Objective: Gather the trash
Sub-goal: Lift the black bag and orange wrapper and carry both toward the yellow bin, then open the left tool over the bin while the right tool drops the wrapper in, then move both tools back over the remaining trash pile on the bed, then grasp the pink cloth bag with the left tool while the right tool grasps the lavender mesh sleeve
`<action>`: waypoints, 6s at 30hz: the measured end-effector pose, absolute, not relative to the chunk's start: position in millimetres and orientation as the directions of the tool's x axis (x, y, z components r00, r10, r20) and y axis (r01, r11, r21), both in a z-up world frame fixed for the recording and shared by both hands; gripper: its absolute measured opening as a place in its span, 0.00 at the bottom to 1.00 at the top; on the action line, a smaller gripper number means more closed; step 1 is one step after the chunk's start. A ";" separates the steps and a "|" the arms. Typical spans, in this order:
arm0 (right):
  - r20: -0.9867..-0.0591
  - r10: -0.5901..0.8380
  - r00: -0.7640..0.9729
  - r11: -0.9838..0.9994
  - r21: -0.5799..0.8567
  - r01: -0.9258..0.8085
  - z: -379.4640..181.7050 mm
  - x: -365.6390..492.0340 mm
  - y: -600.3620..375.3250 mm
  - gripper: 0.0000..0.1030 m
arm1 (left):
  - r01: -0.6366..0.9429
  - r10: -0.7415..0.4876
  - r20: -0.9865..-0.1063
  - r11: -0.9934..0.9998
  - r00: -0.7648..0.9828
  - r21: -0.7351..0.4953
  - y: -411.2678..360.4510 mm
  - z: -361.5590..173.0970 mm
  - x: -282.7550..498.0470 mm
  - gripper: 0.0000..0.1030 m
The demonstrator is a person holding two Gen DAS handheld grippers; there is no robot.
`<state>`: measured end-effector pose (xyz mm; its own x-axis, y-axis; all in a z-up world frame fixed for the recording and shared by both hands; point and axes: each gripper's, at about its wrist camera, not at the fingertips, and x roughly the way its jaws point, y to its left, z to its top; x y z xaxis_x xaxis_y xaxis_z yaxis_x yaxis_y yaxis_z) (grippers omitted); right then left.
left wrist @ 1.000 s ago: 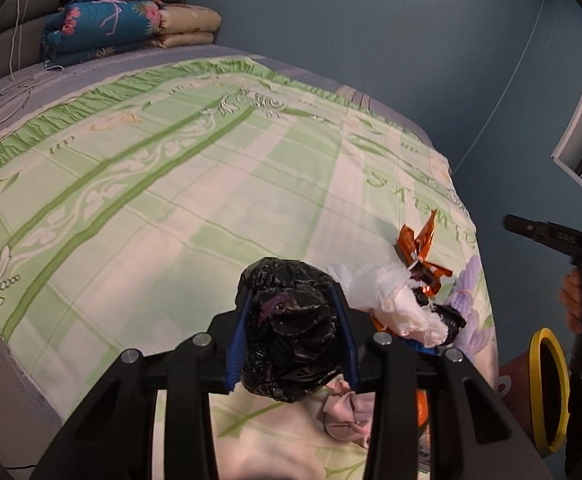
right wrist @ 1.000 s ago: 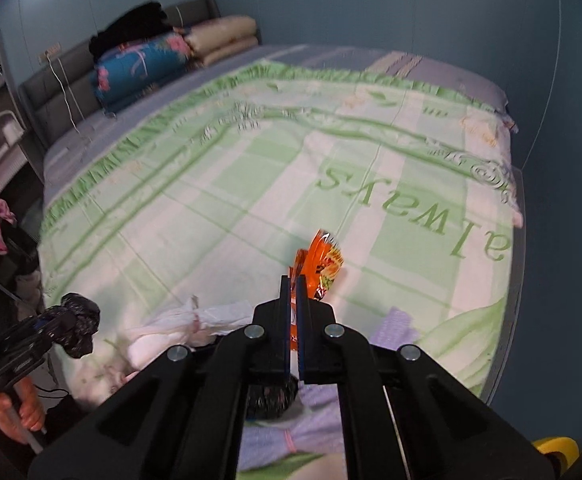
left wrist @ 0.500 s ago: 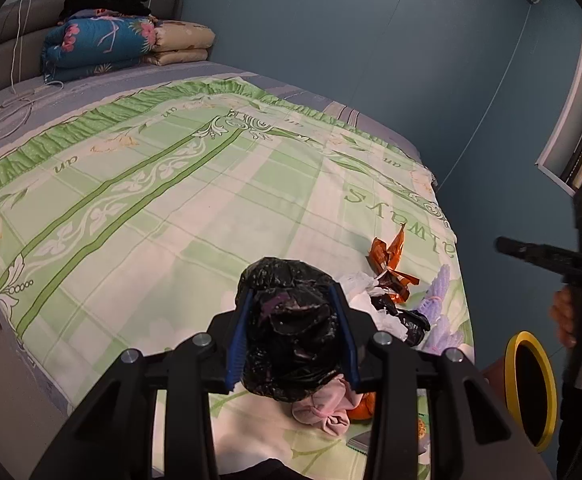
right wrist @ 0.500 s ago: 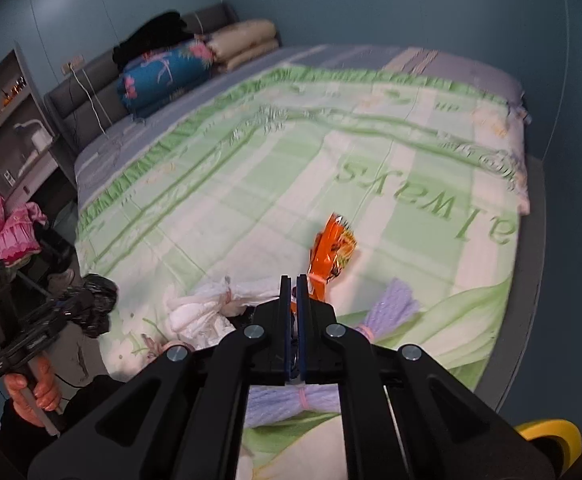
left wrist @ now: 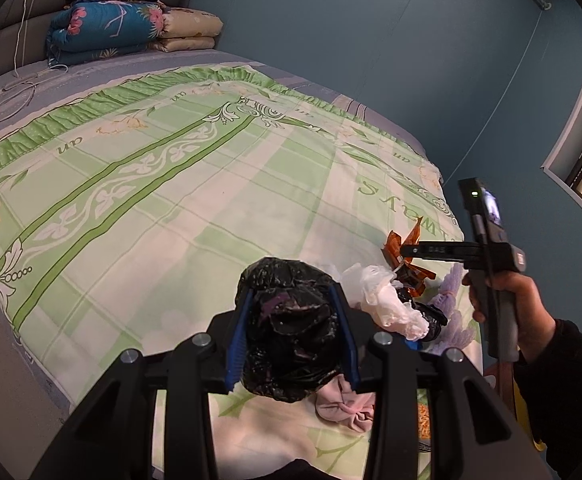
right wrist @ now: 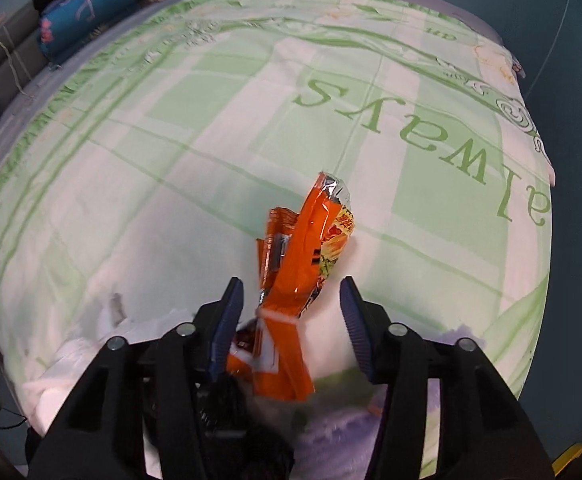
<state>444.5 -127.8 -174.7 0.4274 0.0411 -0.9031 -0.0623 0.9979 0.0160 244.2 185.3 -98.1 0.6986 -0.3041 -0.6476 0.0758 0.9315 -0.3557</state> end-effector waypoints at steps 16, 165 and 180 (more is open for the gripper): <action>-0.718 0.180 0.672 0.983 0.112 -0.143 -48.8 329.6 -163.8 0.22 | 0.155 -0.346 -0.584 0.923 0.734 -0.351 160.4 -66.6 229.6 0.35; -0.814 0.245 0.527 0.942 0.329 0.069 -139.7 335.6 -226.4 0.57 | 0.050 -0.212 -0.779 0.973 0.590 -0.227 102.9 -158.0 219.4 0.91; -0.881 0.215 0.423 0.954 0.281 0.102 -169.1 369.6 -209.6 0.52 | 0.063 -0.237 -0.795 0.968 0.558 -0.244 96.6 -173.5 232.3 0.69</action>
